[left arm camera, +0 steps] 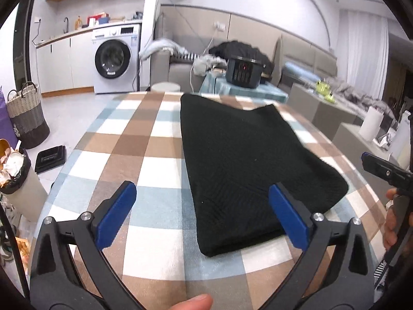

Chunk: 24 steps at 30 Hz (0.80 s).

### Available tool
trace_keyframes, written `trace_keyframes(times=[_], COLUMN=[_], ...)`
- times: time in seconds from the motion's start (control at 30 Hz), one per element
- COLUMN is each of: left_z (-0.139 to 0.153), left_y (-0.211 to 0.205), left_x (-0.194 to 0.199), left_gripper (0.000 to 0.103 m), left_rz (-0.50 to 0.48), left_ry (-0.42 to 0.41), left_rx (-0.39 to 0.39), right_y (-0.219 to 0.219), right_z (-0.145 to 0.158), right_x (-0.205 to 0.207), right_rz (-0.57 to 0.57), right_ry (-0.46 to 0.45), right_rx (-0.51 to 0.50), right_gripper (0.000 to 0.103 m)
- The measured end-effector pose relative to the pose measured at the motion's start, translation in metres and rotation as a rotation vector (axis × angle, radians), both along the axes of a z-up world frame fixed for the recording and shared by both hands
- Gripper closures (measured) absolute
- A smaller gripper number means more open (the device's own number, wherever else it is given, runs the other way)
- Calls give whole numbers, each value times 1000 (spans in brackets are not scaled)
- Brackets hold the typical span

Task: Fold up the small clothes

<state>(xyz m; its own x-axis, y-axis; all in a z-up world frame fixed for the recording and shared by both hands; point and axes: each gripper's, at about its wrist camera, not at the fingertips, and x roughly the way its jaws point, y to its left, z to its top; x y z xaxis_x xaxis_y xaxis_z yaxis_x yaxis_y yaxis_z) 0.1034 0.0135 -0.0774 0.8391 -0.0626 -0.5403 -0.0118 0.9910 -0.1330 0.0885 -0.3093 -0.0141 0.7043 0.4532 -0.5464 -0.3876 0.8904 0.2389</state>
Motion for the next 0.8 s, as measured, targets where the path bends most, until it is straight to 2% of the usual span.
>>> trace_keyframes(times=[0.3, 0.6, 0.8], left_z=[4, 2, 1], left_y=[-2, 2, 5], left_x=[-32, -39, -38], left_gripper=[1, 1, 1], left_rz=[10, 18, 7], left_ry=[-101, -140, -138], left_rx=[14, -10, -25], right_y=[11, 10, 7], right_z=[-5, -15, -15], right_x=[-24, -25, -27], right_rz=[37, 48, 44], right_ry=[-142, -166, -185], right_rx=[-25, 2, 19], right_gripper=[0, 0, 0])
